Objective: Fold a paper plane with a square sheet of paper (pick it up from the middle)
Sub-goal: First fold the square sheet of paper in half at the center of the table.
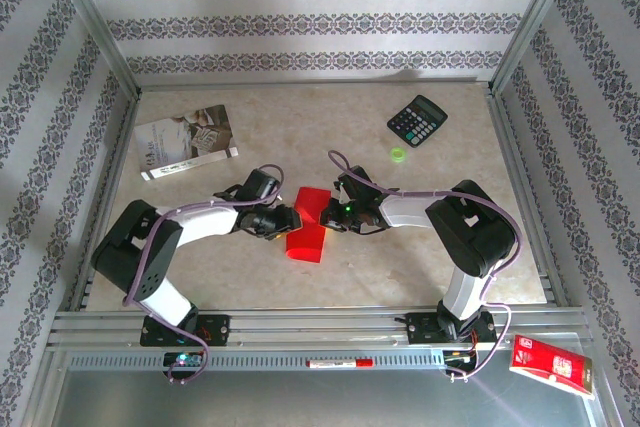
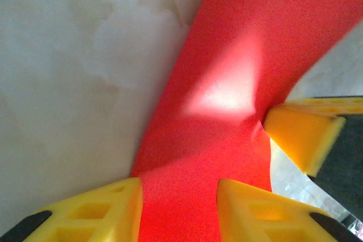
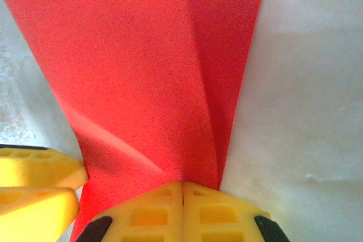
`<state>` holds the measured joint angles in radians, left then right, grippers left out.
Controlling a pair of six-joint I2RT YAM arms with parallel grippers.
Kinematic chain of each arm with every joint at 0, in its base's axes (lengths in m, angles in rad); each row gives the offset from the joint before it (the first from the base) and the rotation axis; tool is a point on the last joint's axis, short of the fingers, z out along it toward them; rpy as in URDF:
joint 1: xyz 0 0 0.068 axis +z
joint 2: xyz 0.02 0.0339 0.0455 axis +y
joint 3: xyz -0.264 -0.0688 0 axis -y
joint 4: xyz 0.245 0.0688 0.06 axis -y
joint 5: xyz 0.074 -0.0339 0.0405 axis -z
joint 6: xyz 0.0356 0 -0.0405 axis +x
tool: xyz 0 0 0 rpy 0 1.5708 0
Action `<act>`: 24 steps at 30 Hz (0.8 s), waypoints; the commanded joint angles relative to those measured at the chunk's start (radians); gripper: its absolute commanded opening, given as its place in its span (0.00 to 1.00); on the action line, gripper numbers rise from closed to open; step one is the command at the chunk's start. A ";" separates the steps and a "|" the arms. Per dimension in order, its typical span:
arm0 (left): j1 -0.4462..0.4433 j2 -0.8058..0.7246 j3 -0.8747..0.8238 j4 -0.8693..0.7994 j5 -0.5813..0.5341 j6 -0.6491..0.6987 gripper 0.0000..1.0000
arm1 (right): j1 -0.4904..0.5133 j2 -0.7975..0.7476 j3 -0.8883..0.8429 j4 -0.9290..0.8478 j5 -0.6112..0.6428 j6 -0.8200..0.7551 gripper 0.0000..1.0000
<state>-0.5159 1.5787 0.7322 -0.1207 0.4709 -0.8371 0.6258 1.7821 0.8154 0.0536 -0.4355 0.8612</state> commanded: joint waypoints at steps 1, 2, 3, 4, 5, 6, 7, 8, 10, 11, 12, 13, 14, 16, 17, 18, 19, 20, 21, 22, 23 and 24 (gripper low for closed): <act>-0.020 -0.114 -0.021 -0.025 0.000 -0.005 0.41 | -0.004 0.089 -0.054 -0.193 0.133 -0.019 0.00; -0.031 -0.140 -0.024 -0.023 -0.001 -0.016 0.42 | -0.003 0.089 -0.054 -0.193 0.134 -0.019 0.00; -0.041 -0.166 -0.029 -0.021 -0.005 -0.028 0.43 | -0.003 0.089 -0.055 -0.191 0.133 -0.019 0.00; -0.055 -0.192 -0.038 -0.007 -0.006 -0.039 0.43 | -0.004 0.089 -0.056 -0.191 0.135 -0.020 0.00; -0.066 -0.205 -0.047 0.014 -0.006 -0.050 0.44 | -0.005 0.091 -0.056 -0.191 0.134 -0.019 0.00; -0.079 -0.208 -0.057 0.040 0.000 -0.066 0.45 | -0.005 0.092 -0.056 -0.191 0.134 -0.019 0.00; -0.090 -0.199 -0.062 0.068 0.017 -0.077 0.45 | -0.005 0.092 -0.056 -0.191 0.133 -0.019 0.00; -0.098 -0.179 -0.061 0.081 0.036 -0.082 0.46 | -0.005 0.093 -0.055 -0.191 0.133 -0.019 0.00; -0.111 -0.119 -0.038 0.091 0.076 -0.086 0.46 | -0.006 0.095 -0.055 -0.192 0.135 -0.020 0.00; -0.115 -0.093 -0.027 0.089 0.089 -0.086 0.46 | -0.007 0.096 -0.055 -0.191 0.134 -0.021 0.00; -0.116 -0.070 -0.018 0.086 0.098 -0.083 0.45 | -0.006 0.097 -0.053 -0.191 0.135 -0.021 0.00; -0.116 -0.048 -0.010 0.076 0.098 -0.077 0.45 | -0.006 0.099 -0.052 -0.193 0.135 -0.023 0.00; -0.115 -0.036 -0.006 0.058 0.086 -0.066 0.45 | -0.006 0.099 -0.051 -0.192 0.134 -0.024 0.00; -0.112 -0.018 0.001 0.007 0.058 -0.035 0.44 | -0.008 0.098 -0.052 -0.193 0.135 -0.025 0.00; -0.109 -0.013 -0.002 -0.008 0.051 -0.024 0.44 | -0.008 0.097 -0.052 -0.194 0.135 -0.025 0.00; -0.106 -0.008 -0.009 -0.020 0.046 -0.018 0.44 | -0.008 0.097 -0.052 -0.197 0.135 -0.028 0.00; -0.103 -0.004 -0.019 -0.031 0.041 -0.010 0.43 | -0.010 0.096 -0.052 -0.198 0.136 -0.030 0.00; -0.100 -0.004 -0.028 -0.040 0.035 -0.003 0.43 | -0.011 0.096 -0.053 -0.199 0.136 -0.031 0.00; -0.097 -0.003 -0.036 -0.050 0.028 0.006 0.43 | -0.013 0.095 -0.053 -0.199 0.136 -0.034 0.00; -0.095 -0.001 -0.044 -0.061 0.022 0.012 0.43 | -0.015 0.094 -0.053 -0.200 0.135 -0.036 0.00; -0.091 -0.002 -0.052 -0.066 0.019 0.016 0.43 | -0.017 0.094 -0.054 -0.201 0.136 -0.037 0.00; -0.088 -0.005 -0.058 -0.071 0.015 0.019 0.43 | -0.017 0.092 -0.056 -0.202 0.136 -0.039 0.00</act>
<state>-0.6182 1.5665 0.6975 -0.1207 0.5148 -0.8589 0.6231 1.7840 0.8162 0.0532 -0.4362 0.8539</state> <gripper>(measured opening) 0.428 0.042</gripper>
